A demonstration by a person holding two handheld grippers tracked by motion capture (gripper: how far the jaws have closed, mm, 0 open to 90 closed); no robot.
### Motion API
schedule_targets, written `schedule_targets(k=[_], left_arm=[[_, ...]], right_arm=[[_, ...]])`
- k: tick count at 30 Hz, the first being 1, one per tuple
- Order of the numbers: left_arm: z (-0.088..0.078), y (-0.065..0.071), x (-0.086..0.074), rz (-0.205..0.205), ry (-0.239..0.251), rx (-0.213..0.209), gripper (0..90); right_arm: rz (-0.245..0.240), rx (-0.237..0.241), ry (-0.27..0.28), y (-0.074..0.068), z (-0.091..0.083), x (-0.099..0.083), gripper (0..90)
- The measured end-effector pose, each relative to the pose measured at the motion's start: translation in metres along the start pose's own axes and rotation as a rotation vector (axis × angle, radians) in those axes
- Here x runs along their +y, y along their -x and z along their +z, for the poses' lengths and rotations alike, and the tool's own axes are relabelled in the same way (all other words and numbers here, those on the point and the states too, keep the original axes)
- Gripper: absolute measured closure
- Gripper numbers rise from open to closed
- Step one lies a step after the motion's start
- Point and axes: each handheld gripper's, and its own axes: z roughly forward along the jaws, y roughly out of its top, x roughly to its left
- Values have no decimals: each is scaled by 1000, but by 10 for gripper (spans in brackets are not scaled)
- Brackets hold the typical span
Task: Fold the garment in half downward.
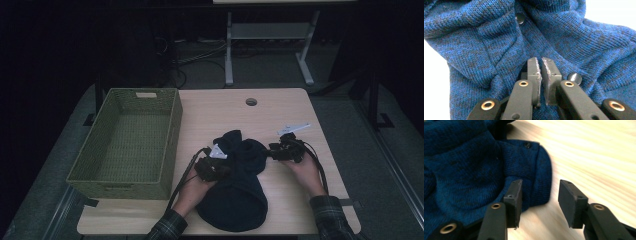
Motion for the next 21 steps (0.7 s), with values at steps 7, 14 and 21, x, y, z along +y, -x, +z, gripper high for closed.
schedule_targets(k=[7,14,21], left_arm=[[0,0,0,8,-3,-1,864],[-1,-1,0,11,-7,-5,875],[-2,0,2,9,-9,0,857]], right_arm=[[-61,2,-52,-4,9,8,830],[-68,-131,-60,13,12,19,897],[7,-27,25,17,4,19,694]])
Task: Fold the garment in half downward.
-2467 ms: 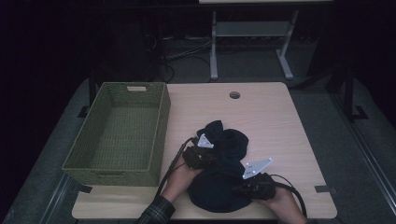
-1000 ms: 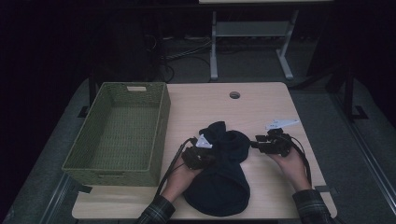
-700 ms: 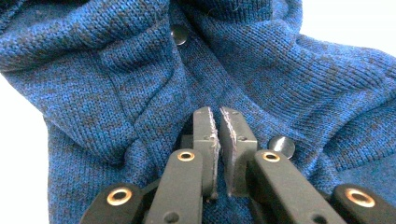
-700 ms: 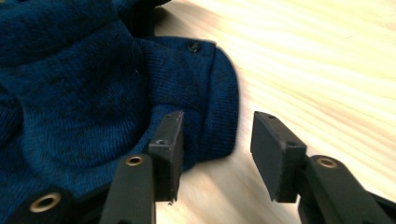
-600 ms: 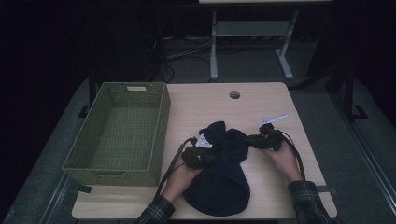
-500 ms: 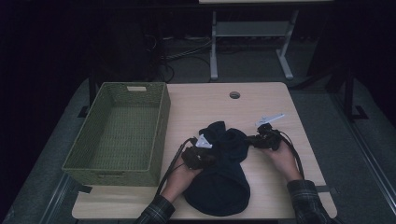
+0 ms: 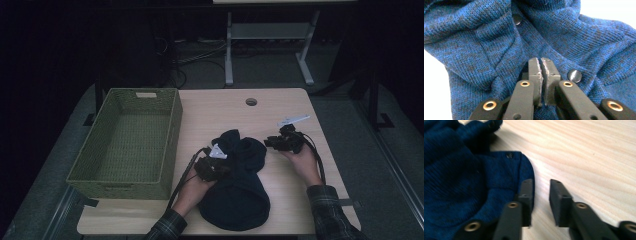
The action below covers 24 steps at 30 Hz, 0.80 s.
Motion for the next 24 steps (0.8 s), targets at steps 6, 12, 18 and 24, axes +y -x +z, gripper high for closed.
schedule_targets(k=[6,12,18,24], left_arm=[[-16,8,8,4,66,-17,847],[-17,31,17,37,91,-118,836],[4,40,15,75,0,-137,860],[7,41,14,97,-54,-146,898]], right_arm=[[0,41,-29,-5,10,1,615],[14,80,-47,-7,16,-3,635],[-10,97,-56,-10,17,-3,821],[-57,33,-48,-13,11,4,866]])
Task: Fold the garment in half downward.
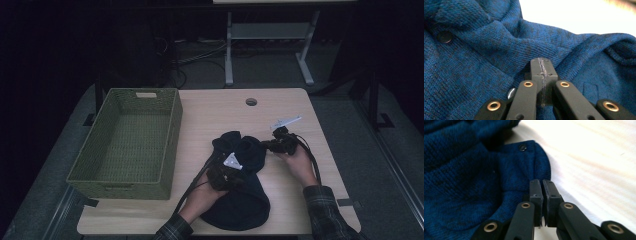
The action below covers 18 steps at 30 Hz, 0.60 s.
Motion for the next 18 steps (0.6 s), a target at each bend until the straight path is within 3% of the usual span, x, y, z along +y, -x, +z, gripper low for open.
schedule_targets(k=[4,10,11,12,14,15,18], left_arm=[[0,0,0,0,-19,-14,898],[-1,-1,1,0,-28,-51,899],[0,-1,1,12,-47,-50,899],[2,0,0,10,-47,-49,899],[3,-1,0,-3,-34,-61,899],[3,-2,0,-5,-33,-63,899],[6,0,0,9,-55,-86,899]], right_arm=[[-13,-39,45,0,-8,9,871],[-53,-112,47,1,-6,26,875],[-56,-132,43,2,-5,27,876],[-58,-163,40,4,-3,30,876],[-32,-177,73,10,-3,32,876],[-24,-170,59,13,0,33,875],[-48,-207,42,14,7,37,875]])
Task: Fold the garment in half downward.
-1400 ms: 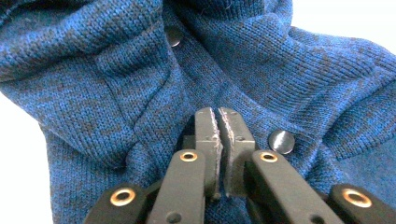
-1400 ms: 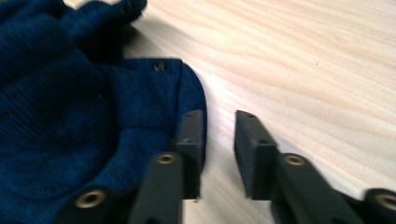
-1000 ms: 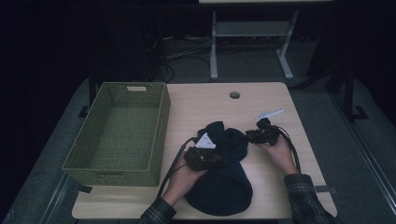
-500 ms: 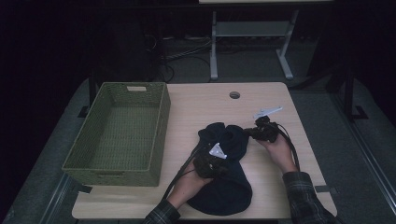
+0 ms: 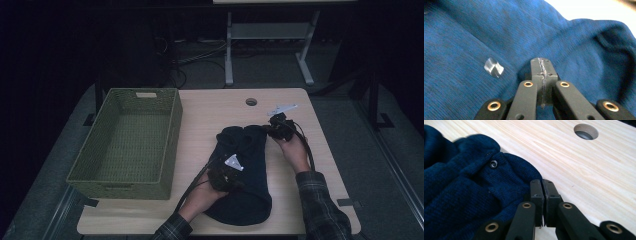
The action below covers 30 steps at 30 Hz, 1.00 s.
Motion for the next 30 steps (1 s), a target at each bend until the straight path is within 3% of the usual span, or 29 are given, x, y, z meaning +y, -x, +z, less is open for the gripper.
schedule_targets(k=[1,4,7,9,13,17,19,23,30], left_arm=[[1,2,0,1,1,3,899],[1,1,1,-1,10,9,897],[-3,-1,1,-7,34,4,873],[-11,-3,2,-11,65,16,849],[-29,-12,7,-30,118,72,782],[-47,-28,14,-61,178,161,716],[-53,-35,18,-68,192,199,695],[-67,-57,28,-107,234,272,683],[-67,-94,41,-183,265,333,684]], right_arm=[[-5,-32,-1,0,1,2,875],[20,-6,24,3,4,3,865],[-11,-32,8,-1,8,0,727],[20,-14,36,1,3,0,632],[46,22,67,2,-15,3,587],[63,47,68,2,-24,3,585],[87,64,58,4,-24,2,583],[85,75,32,3,-19,1,581],[123,65,-20,7,-8,-4,568]])
